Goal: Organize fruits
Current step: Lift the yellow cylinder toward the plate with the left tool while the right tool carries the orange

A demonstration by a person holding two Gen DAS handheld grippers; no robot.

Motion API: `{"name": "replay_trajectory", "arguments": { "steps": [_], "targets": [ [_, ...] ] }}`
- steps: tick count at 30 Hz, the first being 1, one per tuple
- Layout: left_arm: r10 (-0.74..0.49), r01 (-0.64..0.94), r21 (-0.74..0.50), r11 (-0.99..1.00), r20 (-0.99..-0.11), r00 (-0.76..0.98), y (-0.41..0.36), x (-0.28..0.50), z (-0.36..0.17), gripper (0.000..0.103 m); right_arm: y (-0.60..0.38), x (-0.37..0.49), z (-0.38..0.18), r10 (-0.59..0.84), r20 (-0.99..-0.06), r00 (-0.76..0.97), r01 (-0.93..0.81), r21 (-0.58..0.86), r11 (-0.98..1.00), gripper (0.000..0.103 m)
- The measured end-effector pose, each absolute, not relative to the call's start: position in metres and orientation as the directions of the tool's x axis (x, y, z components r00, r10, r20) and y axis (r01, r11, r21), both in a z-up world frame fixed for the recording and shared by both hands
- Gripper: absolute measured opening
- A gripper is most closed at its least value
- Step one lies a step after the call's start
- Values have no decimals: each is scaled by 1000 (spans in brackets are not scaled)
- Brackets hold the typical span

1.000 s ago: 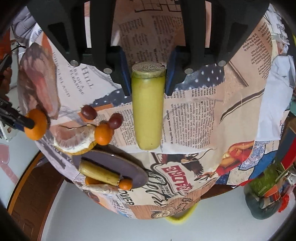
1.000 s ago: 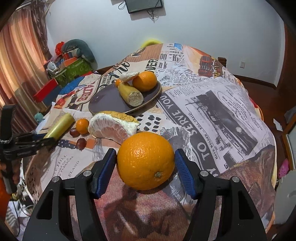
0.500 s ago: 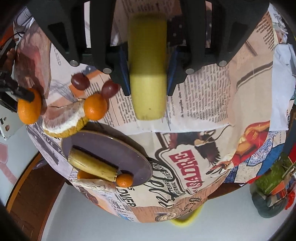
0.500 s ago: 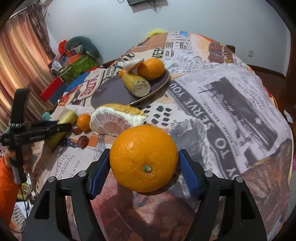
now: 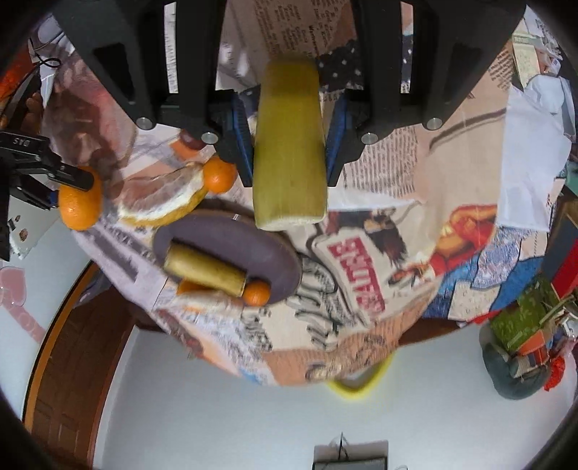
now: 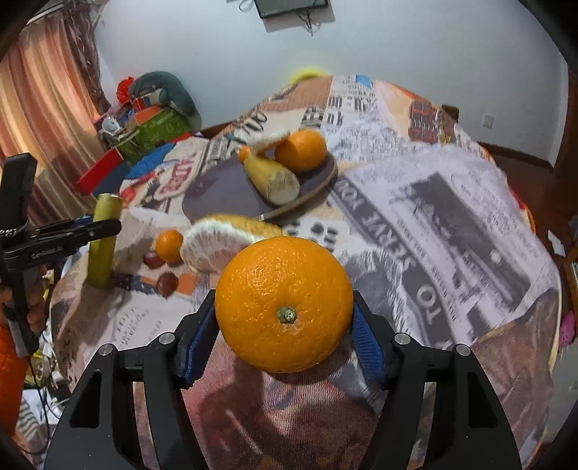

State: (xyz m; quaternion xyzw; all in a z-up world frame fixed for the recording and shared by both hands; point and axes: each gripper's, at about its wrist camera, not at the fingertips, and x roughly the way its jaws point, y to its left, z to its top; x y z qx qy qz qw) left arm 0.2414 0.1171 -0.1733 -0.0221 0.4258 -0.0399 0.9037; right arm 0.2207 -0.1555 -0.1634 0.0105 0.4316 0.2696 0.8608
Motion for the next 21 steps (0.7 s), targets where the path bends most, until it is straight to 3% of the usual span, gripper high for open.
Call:
{"name": "replay_trajectory", "arguments": {
  "steps": [9,21],
  "targets": [
    [-140,90,-108,990,-692,708,100,254,-135,37,-154,237,-128,472,-662,582,-450,220,865,65],
    [-207,141,-152,978,-679,705,62,292,-143,37,-143,263,-118,484,-629,609,-465,212,860,65]
  ]
}}
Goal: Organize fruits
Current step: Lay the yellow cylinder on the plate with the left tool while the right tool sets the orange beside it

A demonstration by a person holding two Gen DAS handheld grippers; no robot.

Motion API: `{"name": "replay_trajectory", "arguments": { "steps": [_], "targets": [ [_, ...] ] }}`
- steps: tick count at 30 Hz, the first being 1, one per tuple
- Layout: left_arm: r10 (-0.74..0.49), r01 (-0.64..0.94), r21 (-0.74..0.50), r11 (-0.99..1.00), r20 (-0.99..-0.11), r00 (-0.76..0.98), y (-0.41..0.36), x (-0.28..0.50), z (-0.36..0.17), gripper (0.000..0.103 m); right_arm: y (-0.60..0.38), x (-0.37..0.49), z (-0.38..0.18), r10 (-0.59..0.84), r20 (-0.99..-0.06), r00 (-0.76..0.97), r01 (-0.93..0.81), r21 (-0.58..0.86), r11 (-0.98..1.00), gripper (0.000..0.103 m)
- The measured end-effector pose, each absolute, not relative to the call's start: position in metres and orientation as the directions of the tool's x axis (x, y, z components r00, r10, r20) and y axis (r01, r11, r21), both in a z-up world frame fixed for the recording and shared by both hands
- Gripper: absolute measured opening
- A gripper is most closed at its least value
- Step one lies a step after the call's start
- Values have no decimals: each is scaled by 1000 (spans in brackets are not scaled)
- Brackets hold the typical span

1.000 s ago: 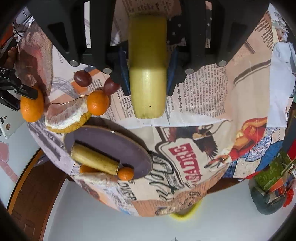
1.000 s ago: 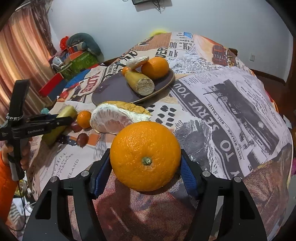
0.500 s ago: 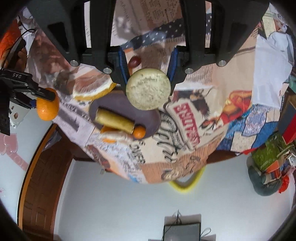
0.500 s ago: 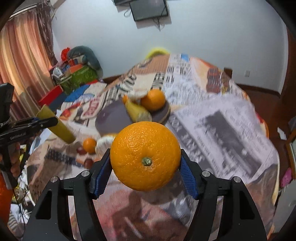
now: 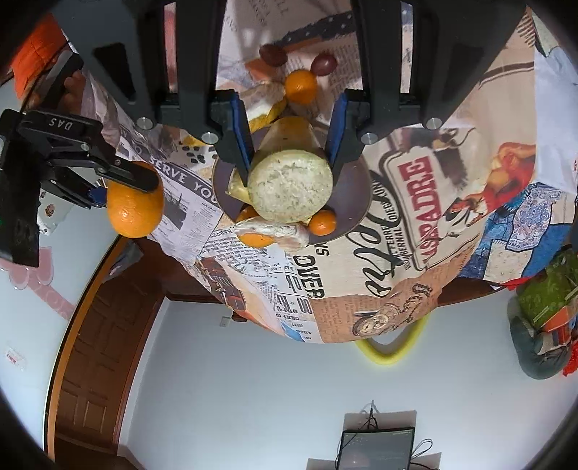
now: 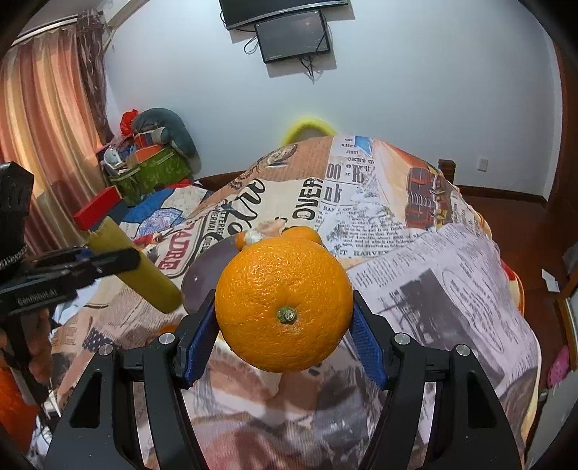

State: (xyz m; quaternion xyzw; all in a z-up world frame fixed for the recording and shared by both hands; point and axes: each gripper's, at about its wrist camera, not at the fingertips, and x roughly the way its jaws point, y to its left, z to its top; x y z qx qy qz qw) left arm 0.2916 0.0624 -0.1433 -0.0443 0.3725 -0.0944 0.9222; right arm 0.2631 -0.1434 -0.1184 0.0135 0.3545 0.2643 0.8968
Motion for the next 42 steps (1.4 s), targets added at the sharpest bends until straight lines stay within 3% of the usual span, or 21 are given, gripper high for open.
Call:
{"name": "replay_trajectory", "arguments": {
  "steps": [15,27,30,34,38,42],
  "targets": [
    [-297,106,-300,948,-715,633,66,340,-181,37,-121,289,-131,505,-644,574,-516,194,834,65],
    [-261,77,-276,958,-727,635,68,371,-184,38,-112,301,-129,519,-637,570,-546,178,818,65],
    [-225,52,-248,967,-748,624,69,376,-187,41,-111,302,-130,523,-638,565,-551,180,815,65],
    [-200,34,-227,973,-771,605,73,378,-195,54,-109,304,-133,526,-644,555,-555,184,811,65],
    [-252,46,-278,959,-774,580,77,376,-202,54,-107,304,-135,530,-648,546,-561,187,807,65],
    [-235,56,-251,966,-775,586,76,372,-200,54,-103,304,-138,533,-657,533,-571,185,800,65]
  ]
}}
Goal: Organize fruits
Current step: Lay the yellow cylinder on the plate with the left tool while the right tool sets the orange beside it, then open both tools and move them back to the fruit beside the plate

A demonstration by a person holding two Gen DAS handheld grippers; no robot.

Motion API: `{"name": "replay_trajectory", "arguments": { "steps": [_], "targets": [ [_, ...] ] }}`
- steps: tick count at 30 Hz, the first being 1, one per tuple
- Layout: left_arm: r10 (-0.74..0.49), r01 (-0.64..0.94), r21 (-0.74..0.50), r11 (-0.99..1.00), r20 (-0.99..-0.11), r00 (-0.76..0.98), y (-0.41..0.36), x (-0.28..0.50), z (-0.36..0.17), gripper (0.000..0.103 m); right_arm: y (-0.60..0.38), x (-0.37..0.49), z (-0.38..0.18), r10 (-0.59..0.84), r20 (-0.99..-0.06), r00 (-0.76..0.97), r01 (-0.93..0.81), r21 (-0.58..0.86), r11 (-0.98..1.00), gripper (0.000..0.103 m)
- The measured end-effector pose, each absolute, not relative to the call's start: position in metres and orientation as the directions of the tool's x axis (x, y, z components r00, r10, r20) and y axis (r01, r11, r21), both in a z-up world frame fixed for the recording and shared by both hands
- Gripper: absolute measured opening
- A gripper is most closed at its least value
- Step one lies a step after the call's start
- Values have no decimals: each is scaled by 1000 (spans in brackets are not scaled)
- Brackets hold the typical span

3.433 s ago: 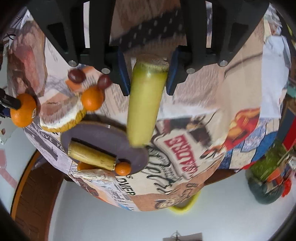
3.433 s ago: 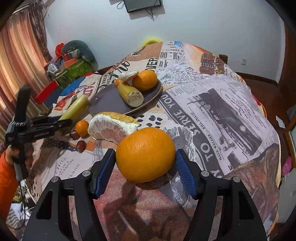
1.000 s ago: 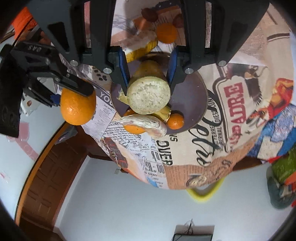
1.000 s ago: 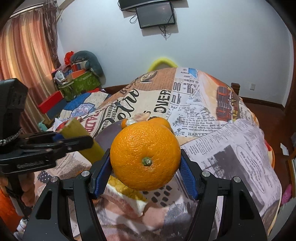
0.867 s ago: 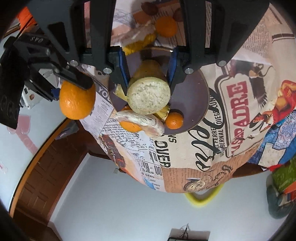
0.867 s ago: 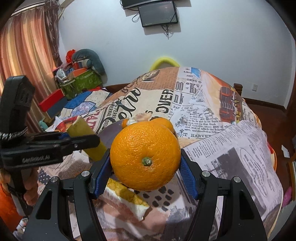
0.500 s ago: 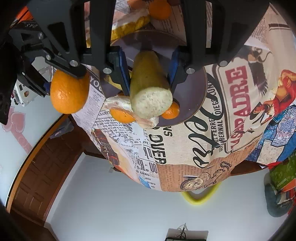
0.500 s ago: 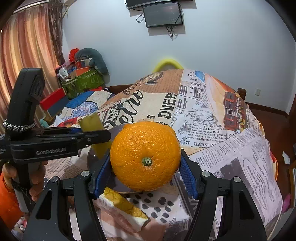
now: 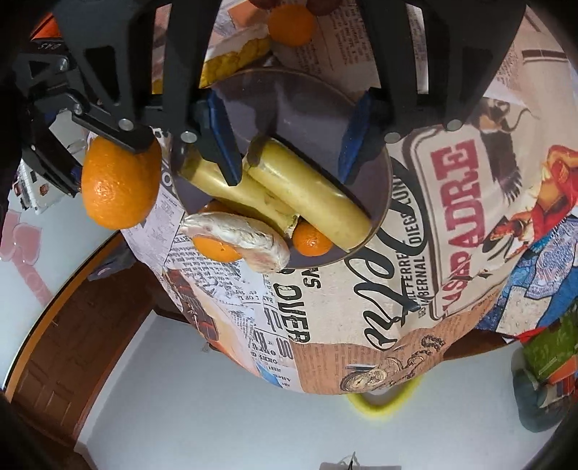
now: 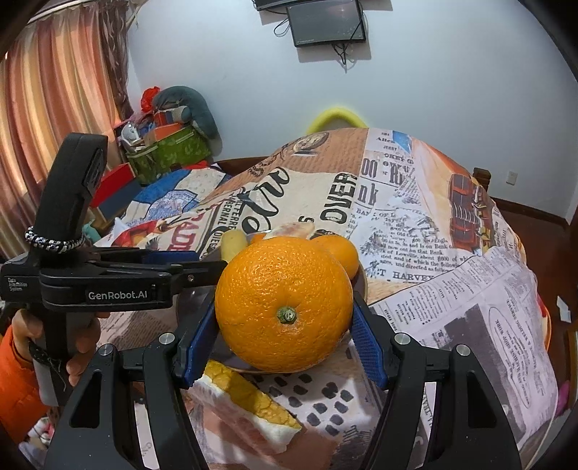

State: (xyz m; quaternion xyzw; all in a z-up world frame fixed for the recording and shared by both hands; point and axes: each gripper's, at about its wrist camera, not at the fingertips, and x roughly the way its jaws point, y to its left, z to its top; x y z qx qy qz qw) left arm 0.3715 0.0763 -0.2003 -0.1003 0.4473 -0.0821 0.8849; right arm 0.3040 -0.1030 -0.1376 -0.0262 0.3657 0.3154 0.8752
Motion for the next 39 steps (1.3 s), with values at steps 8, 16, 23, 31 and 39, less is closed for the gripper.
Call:
{"name": "replay_trajectory", "arguments": {
  "steps": [8,16,23,31,39],
  "targets": [
    [-184,37,-205,978,-767,614,96,351,-190,54,-85,303,-143,537,-679,501,-608,165,776,65],
    [-146,17,-171,985,-782,606,116,328,-194,54,-63,308,-159,517,-726,454,-639,140,757,65],
    [-140,18,-162,987,-789,599,117,320,-202,54,-52,304,-166,497,-744,446,-668,93,738,65],
    [-149,27,-167,986,-783,603,113,317,-199,54,-48,304,-167,485,-752,446,-677,71,733,66],
    [-144,38,-152,988,-784,604,109,309,-193,54,-52,305,-164,519,-756,400,-670,145,728,68]
  ]
}}
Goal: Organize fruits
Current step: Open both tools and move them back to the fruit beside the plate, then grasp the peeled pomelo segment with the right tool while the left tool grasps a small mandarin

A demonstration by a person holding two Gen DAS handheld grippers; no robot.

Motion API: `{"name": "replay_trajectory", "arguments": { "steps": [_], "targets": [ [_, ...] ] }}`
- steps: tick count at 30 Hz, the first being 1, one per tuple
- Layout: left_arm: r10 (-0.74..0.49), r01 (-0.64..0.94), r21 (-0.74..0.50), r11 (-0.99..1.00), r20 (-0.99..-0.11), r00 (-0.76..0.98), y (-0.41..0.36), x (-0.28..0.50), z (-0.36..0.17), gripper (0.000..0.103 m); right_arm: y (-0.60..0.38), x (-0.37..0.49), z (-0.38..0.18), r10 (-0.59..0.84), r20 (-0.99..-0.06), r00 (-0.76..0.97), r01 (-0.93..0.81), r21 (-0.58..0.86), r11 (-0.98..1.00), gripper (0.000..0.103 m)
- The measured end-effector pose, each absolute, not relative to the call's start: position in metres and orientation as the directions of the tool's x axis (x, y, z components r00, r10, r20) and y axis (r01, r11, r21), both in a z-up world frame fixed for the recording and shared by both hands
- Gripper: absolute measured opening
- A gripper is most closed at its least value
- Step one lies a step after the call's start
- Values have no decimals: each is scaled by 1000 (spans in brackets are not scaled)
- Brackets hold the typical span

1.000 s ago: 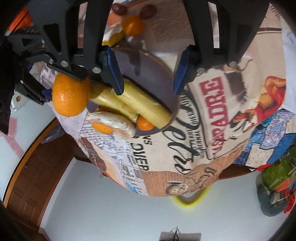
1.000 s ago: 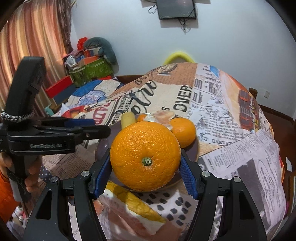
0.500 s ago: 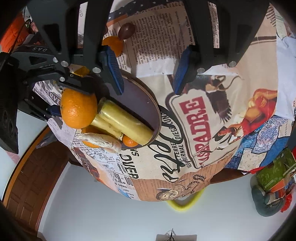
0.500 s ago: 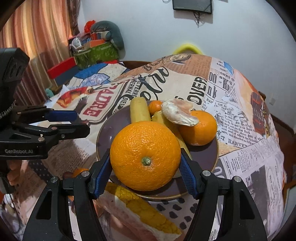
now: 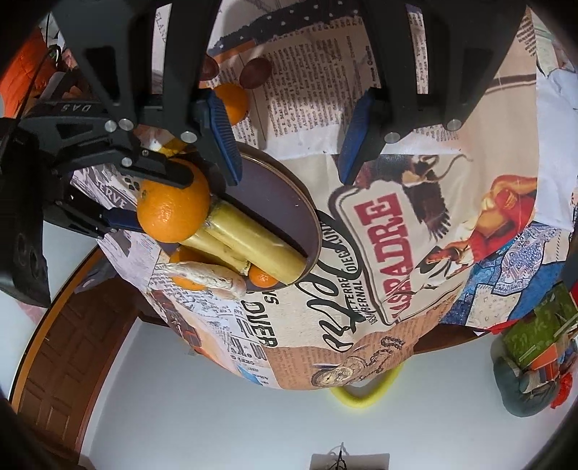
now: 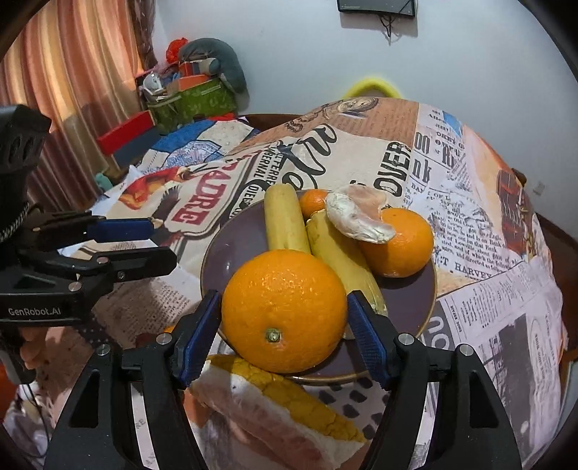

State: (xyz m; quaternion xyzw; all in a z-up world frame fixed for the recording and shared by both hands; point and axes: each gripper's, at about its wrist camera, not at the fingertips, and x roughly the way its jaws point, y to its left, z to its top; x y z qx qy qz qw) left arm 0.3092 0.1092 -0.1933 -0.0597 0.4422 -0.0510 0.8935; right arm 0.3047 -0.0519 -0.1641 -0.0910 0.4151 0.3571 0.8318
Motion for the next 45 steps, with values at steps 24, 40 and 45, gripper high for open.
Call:
{"name": "replay_trajectory", "arguments": {
  "steps": [24,40,45],
  "targets": [
    [-153,131,-95,987,-814,560,66,253,-206,55,-99,266,-172,501,-777,380,-636,173,752,71],
    [-192,155,-127,980,-819,542,60,277,-231,30,-88,278,-189,532,-793,299,-686,209,697,70],
    [-177,154,-109,982,-815,551,57,276,-229,27,-92,278,-191,570,-780,259,-691,263,674,59]
  ]
}}
